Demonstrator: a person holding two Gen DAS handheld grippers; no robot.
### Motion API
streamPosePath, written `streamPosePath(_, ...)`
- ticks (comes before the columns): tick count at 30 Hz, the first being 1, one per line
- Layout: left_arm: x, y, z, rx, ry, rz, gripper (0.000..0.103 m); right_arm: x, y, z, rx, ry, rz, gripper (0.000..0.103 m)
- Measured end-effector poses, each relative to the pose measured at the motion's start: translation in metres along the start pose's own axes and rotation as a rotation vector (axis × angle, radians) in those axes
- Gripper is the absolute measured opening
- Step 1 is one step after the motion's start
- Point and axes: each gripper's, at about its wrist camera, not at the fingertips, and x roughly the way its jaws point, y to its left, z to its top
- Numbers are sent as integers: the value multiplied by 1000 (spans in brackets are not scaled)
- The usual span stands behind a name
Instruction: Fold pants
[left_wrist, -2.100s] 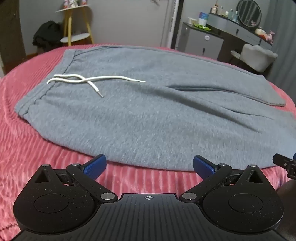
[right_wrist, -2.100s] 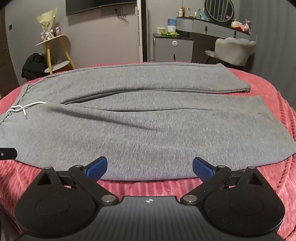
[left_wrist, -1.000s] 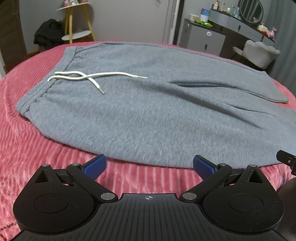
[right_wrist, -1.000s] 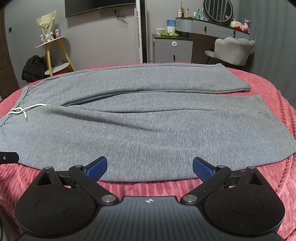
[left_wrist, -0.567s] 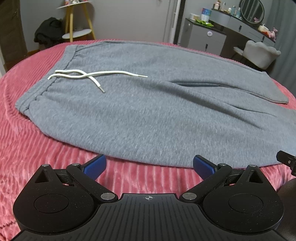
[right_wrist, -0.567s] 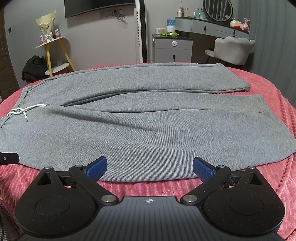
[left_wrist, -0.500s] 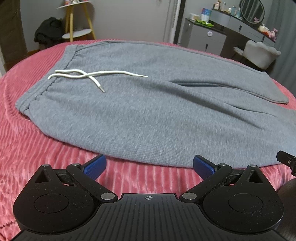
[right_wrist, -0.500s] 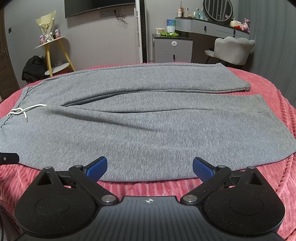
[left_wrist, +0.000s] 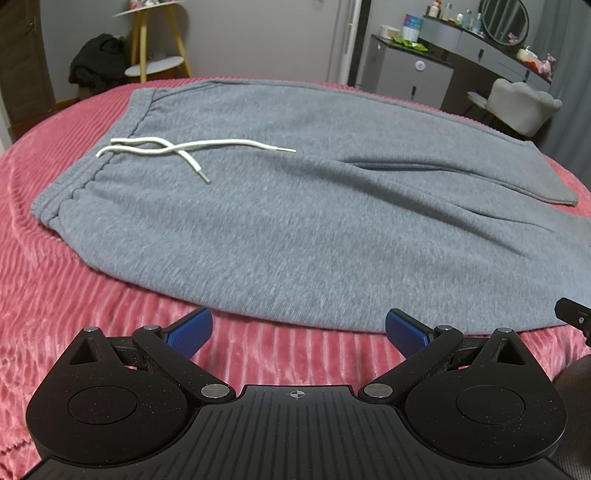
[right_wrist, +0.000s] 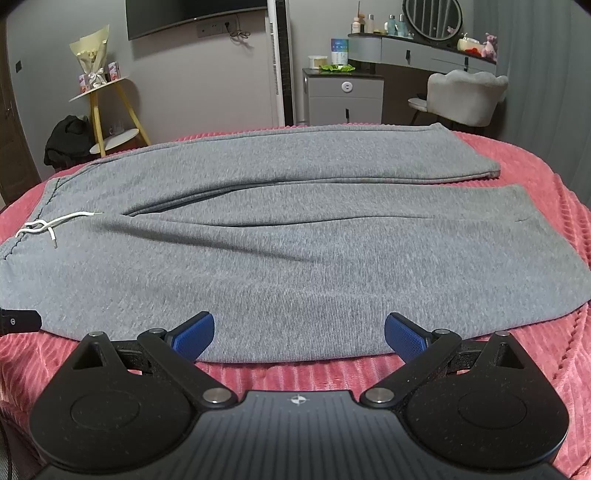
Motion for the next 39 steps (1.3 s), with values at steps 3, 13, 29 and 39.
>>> streamPosePath(3, 0, 0, 0, -1, 0, -1, 103, 0, 0, 0, 0, 0, 0, 99)
streamPosePath(13, 1, 0, 0, -4, 2, -3, 103, 0, -1, 0, 6, -1, 1, 99)
streamPosePath(29, 2, 0, 1, -10, 9, -9, 103, 1, -3, 0, 11, 0, 7, 99)
streamPosePath(39, 2, 0, 1, -15, 8, -14, 103, 2, -4, 1, 24, 2, 19, 99)
